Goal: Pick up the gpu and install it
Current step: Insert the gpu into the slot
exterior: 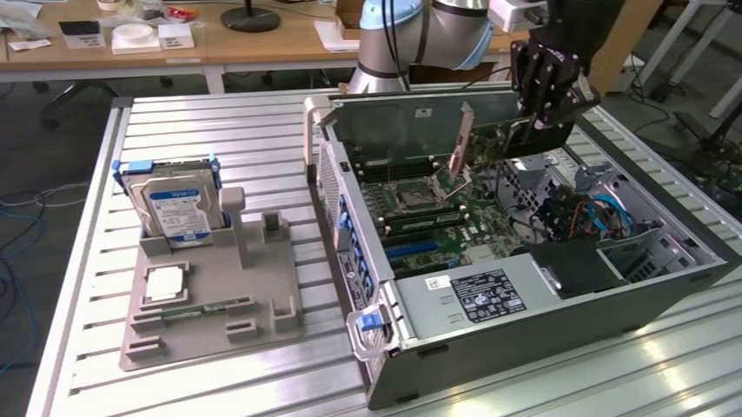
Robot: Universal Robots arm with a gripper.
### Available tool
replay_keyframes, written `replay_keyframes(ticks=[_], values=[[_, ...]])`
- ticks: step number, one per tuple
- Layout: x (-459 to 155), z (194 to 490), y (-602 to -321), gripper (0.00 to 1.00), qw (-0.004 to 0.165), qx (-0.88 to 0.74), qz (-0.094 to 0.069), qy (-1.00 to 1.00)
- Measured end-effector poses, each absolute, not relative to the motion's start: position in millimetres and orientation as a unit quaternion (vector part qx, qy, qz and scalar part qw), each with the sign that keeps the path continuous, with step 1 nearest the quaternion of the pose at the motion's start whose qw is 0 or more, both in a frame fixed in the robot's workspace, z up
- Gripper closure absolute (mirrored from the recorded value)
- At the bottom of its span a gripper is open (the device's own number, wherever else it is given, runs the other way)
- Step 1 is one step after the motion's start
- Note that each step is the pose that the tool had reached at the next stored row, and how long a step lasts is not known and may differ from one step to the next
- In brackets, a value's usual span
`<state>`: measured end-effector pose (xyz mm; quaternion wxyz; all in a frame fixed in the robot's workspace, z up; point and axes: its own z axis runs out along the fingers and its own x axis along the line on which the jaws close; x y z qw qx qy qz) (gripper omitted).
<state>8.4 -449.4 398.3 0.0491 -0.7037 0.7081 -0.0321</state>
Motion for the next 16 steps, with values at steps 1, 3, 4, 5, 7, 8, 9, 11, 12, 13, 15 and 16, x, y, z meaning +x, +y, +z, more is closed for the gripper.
replay_keyframes(ticks=[1, 3, 4, 5, 7, 8, 9, 11, 12, 13, 15, 16], values=[[8.4, 397.9, -449.4, 0.73, 0.049, -0.704, -0.032, 0.708], [8.4, 397.9, -449.4, 0.73, 0.049, -0.704, -0.032, 0.708], [8.4, 397.9, -449.4, 0.73, 0.049, -0.704, -0.032, 0.708], [8.4, 397.9, -449.4, 0.73, 0.049, -0.704, -0.032, 0.708], [8.4, 397.9, -449.4, 0.73, 0.049, -0.704, -0.032, 0.708], [8.4, 397.9, -449.4, 0.73, 0.049, -0.704, -0.032, 0.708], [8.4, 397.9, -449.4, 0.73, 0.049, -0.704, -0.032, 0.708], [8.4, 397.9, -449.4, 0.73, 0.049, -0.704, -0.032, 0.708], [8.4, 397.9, -449.4, 0.73, 0.049, -0.704, -0.032, 0.708], [8.4, 397.9, -449.4, 0.73, 0.049, -0.704, -0.032, 0.708], [8.4, 397.9, -449.4, 0.73, 0.049, -0.704, -0.032, 0.708], [8.4, 397.9, -449.4, 0.73, 0.049, -0.704, -0.032, 0.708]])
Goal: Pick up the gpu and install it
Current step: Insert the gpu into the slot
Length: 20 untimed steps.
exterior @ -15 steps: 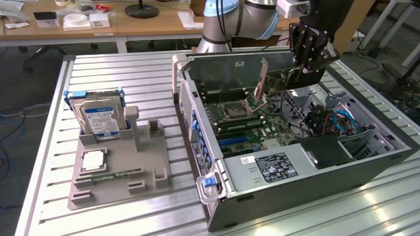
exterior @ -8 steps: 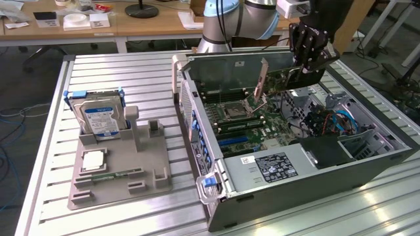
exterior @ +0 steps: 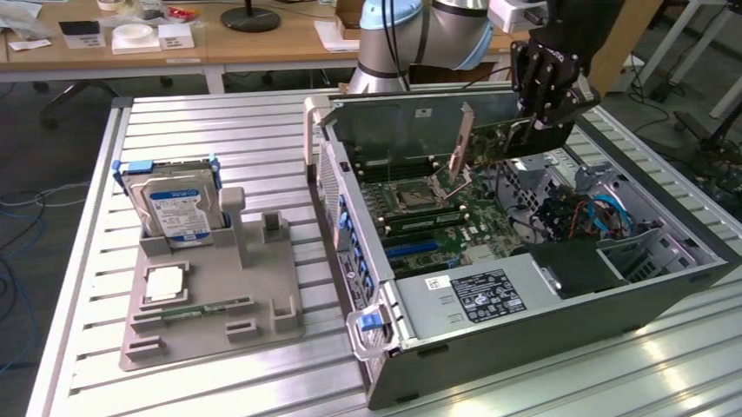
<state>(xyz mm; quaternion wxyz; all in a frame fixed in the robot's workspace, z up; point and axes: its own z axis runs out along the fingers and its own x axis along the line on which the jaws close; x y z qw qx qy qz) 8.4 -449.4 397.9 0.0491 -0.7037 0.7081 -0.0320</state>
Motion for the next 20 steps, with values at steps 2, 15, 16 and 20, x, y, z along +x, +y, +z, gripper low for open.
replay_keyframes(ticks=[2, 15, 16, 20], values=[[8.4, 397.9, -449.4, 0.73, 0.049, -0.704, -0.032, 0.708], [10.0, 397.9, -449.4, 0.73, 0.044, -0.704, -0.027, 0.708], [10.5, 397.9, -449.4, 0.73, 0.043, -0.704, -0.026, 0.708], [13.3, 397.9, -449.4, 0.73, 0.036, -0.704, -0.019, 0.709]])
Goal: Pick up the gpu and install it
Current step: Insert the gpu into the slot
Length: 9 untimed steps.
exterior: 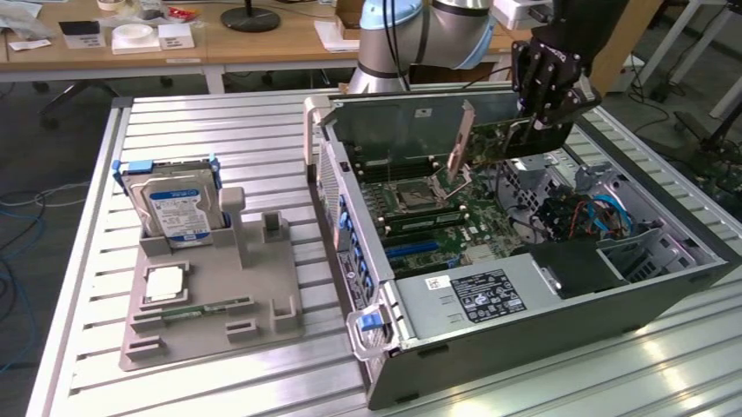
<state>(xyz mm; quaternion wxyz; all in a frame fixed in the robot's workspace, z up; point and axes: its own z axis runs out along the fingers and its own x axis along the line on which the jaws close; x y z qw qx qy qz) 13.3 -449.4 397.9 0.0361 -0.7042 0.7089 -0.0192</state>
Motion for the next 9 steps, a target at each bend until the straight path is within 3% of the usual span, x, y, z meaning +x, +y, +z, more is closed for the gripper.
replay_keyframes(ticks=[9], values=[[19.3, 398.0, -449.4, 0.73, 0.009, -0.704, 0.008, 0.71]])
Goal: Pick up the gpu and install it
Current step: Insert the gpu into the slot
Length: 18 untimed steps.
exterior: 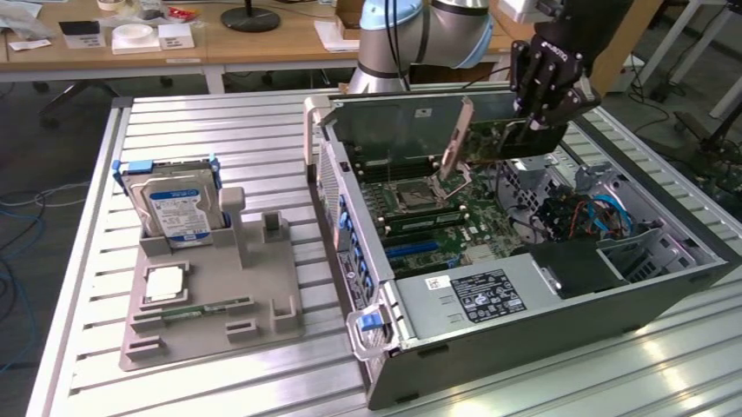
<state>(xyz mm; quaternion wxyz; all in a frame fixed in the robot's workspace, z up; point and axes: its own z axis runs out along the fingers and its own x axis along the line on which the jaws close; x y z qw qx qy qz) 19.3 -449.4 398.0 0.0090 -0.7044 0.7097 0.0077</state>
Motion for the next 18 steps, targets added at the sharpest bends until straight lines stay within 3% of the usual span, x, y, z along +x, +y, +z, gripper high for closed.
replay_keyframes(ticks=[18], values=[[11.2, 397.9, -449.4, 0.73, 0.009, -0.704, 0.008, 0.71]])
